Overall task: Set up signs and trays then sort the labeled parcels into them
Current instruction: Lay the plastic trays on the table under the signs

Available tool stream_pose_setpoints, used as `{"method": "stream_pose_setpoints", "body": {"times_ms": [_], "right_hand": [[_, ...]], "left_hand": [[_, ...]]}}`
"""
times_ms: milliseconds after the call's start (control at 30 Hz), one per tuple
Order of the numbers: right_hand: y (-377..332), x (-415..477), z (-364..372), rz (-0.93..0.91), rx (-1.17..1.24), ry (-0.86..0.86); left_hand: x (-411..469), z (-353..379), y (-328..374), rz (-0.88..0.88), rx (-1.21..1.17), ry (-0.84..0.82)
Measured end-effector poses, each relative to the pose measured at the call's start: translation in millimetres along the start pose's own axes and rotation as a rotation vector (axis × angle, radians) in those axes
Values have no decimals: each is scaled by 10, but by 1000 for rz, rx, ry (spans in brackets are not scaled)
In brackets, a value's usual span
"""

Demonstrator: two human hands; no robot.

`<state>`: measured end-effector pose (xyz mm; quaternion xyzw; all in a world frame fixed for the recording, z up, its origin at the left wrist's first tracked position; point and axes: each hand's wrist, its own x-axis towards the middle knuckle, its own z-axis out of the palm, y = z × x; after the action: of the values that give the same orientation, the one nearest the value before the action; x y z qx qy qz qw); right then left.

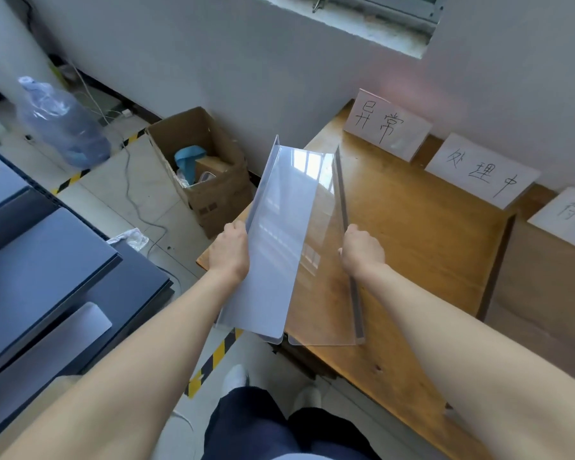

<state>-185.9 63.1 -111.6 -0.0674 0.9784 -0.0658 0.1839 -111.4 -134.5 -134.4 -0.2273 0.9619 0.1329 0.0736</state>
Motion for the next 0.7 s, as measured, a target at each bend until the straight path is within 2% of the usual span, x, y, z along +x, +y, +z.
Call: {"method": "stream_pose_setpoints", "body": {"times_ms": [300,700], "right_hand": [[-129,-9,-15,146,-5,-39],[-151,-161,-53,362,-11,45]], "left_hand": [[261,-135,-167,78,80,-23],[428,-505,-182,279,342,-132]]}}
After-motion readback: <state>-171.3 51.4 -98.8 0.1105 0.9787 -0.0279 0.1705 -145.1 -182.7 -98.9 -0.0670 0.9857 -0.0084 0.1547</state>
